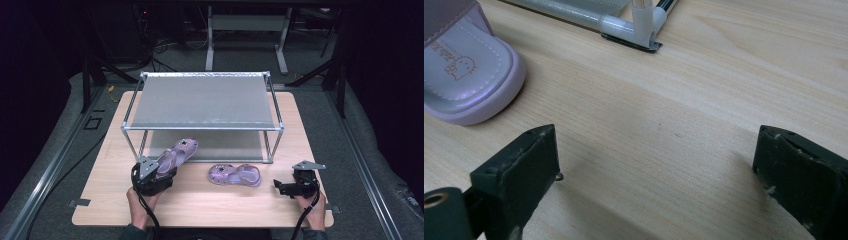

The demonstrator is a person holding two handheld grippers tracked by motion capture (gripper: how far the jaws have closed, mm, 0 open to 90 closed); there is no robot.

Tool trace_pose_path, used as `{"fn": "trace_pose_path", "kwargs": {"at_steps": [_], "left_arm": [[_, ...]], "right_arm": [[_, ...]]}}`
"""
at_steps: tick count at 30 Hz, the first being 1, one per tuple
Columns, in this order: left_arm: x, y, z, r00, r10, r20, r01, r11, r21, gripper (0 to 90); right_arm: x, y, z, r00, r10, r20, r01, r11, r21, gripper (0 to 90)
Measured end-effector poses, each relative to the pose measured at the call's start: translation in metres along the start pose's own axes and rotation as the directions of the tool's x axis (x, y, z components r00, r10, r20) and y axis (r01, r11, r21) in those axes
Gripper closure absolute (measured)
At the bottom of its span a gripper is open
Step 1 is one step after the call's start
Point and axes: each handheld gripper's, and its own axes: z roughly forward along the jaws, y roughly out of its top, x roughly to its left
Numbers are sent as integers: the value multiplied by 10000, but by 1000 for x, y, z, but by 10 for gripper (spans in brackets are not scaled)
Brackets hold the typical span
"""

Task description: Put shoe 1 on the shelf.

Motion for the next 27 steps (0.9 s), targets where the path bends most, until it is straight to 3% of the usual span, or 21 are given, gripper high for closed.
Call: {"fn": "trace_pose_path", "kwargs": {"at_steps": [27], "left_arm": [[1,15,48,9975,-596,-390,593,9982,-94,375]], "right_arm": [[0,0,-1,10000,9,-67,-9,10000,-89,40]]}}
